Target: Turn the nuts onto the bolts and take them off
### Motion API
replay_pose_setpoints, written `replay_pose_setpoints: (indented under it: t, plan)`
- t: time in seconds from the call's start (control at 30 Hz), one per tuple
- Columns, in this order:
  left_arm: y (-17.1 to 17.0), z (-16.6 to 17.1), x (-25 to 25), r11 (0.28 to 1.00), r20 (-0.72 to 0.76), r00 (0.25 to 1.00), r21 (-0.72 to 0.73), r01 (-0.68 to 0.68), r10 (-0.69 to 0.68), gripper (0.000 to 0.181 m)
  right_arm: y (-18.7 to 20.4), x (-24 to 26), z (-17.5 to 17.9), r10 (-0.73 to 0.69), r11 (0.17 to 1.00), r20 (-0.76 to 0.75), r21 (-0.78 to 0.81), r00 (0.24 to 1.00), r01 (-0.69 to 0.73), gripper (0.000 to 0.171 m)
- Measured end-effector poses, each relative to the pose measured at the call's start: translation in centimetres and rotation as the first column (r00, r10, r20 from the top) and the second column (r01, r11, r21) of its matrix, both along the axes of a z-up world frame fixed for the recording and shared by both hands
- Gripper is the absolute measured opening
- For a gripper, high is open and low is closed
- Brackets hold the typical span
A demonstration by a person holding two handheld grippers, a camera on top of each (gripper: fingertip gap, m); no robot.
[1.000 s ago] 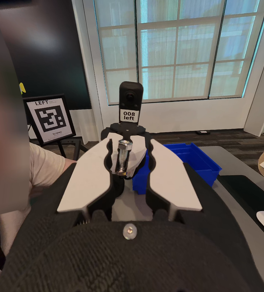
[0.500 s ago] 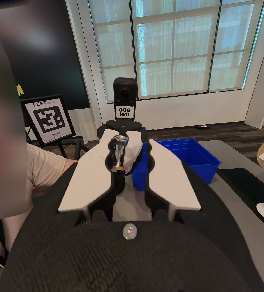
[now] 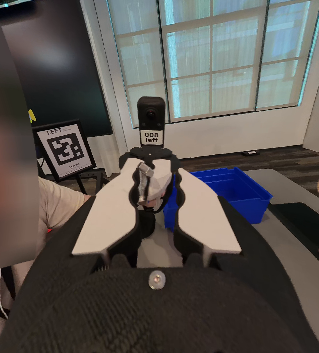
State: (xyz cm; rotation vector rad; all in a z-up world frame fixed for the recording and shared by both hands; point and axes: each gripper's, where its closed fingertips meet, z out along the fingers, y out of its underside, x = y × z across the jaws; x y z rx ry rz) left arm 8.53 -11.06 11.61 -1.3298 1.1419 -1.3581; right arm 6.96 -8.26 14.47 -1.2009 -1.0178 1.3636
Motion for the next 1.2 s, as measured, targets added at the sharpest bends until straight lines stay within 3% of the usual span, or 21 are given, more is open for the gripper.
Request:
replay_pose_setpoints:
  t: [0.3,0.77,1.2]
  plan:
    - [0.5,-0.4,-0.2,0.999,-0.042,0.999,0.027,-0.034,0.035,0.009,-0.9,-0.6,-0.1,0.024,0.999,0.006,0.026,1.000,-0.024,0.036]
    - [2.3,6.2,-9.8,0.971,0.122,0.969,0.080,-0.227,0.216,0.010,2.6,1.4,-0.4,-0.055,0.997,-0.027,-0.047,0.998,0.053,0.036]
    - [2.4,6.4,-10.2,0.968,0.124,0.966,0.075,-0.238,0.228,0.010,2.5,0.6,-1.4,-0.047,0.998,0.022,-0.039,0.999,0.048,0.036]
